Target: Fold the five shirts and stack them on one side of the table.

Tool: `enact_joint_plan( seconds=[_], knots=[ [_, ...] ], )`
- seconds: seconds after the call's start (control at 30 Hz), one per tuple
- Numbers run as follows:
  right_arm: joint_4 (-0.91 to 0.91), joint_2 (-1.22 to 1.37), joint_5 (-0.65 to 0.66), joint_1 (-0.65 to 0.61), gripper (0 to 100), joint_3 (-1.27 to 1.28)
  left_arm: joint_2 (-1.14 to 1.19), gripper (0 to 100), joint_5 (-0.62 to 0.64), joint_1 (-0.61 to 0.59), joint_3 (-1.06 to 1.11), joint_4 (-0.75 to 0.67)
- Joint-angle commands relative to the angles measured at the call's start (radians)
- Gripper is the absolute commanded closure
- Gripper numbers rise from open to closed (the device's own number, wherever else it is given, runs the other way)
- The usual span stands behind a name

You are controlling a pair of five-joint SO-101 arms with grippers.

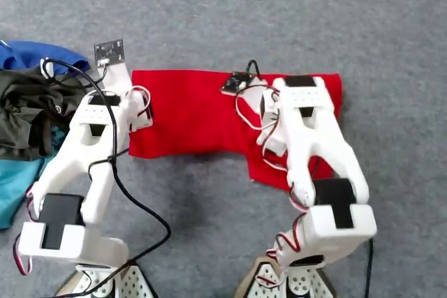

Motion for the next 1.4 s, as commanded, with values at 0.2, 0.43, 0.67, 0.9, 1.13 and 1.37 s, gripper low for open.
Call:
enact_joint_plan(
  seconds=[0.2,0.43,0.67,0.9,1.13,1.37],
  knots=[
    [0.011,-0.119,-0.005,-0.015,94.7,-0.03,0.039,89,0.012,-0.06,-0.08,-0.049],
    [0.074,-0.12,0.021,-0.008,94.7,-0.028,0.041,89,0.012,-0.057,-0.08,-0.049],
    [0.066,-0.12,0.02,-0.076,94.8,0.067,0.041,89,0.014,-0.058,-0.08,-0.049],
    [0.066,-0.171,0.023,-0.085,94.7,0.131,0.041,89,0.014,-0.058,-0.08,-0.049],
    [0.055,-0.282,0.037,-0.14,92.8,0.271,0.041,88,0.014,-0.058,-0.08,-0.049],
    [-0.02,-0.297,0.055,-0.137,82.4,0.378,0.041,88,0.014,-0.058,-0.08,-0.048]
  ],
)
